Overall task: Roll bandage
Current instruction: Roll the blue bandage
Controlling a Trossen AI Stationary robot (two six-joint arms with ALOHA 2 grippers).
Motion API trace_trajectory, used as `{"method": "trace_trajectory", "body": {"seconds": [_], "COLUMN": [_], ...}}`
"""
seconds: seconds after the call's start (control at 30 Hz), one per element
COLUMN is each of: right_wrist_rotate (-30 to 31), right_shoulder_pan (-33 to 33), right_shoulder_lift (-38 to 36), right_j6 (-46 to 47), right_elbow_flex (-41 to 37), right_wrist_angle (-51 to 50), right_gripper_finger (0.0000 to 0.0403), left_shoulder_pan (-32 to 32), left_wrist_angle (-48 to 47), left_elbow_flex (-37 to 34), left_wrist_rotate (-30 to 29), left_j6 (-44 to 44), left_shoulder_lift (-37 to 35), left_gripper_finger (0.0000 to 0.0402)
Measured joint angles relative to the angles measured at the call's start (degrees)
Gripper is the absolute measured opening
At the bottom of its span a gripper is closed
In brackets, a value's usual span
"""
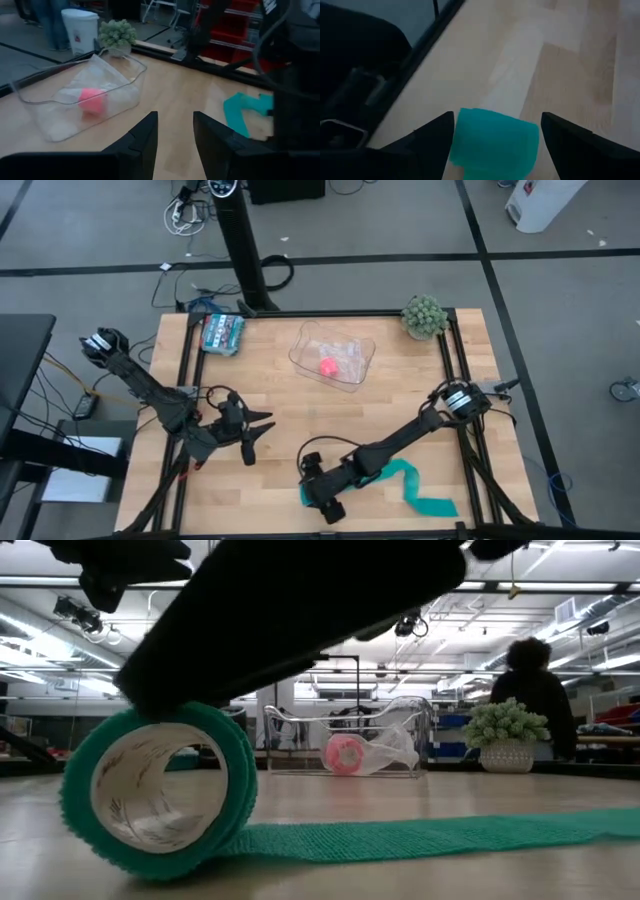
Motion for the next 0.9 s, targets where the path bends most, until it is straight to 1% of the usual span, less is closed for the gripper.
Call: {"method": "trace_trajectory", "body": {"seconds": [0.1, 0.2, 0.47, 0.63, 0.9], "right_wrist_rotate": [-0.03, 0.84, 1.38, 1.28, 1.01], "right_shoulder_pan": [0.0, 0.13, 0.31, 0.33, 0.18], "right_shoulder_lift": [1.2, 1.24, 1.1, 1.19, 1.22], "right_j6": [1.04, 2.25, 5.29, 8.3, 8.25], "right_elbow_flex": [2.65, 3.07, 3.03, 3.03, 3.03], "right_wrist_angle": [-3.88, -6.01, -7.33, -10.49, -10.26], "right_gripper_finger": [0.0305, 0.0311, 0.0314, 0.0312, 0.0311], "left_shoulder_pan": [-0.01, -0.03, -0.03, -0.03, -0.03], "left_wrist_angle": [-0.22, -0.19, -0.13, -0.18, -0.06], "left_elbow_flex": [0.0, 0.0, 0.0, 0.0, 0.0], "left_wrist_rotate": [3.48, 5.15, 5.54, 5.67, 5.85], "left_j6": [-0.18, -0.2, -0.23, -0.23, -0.23], "left_shoulder_lift": [0.04, 0.04, 0.04, 0.04, 0.04], "left_gripper_finger": [0.0131, 0.0131, 0.0131, 0.0131, 0.0131]}}
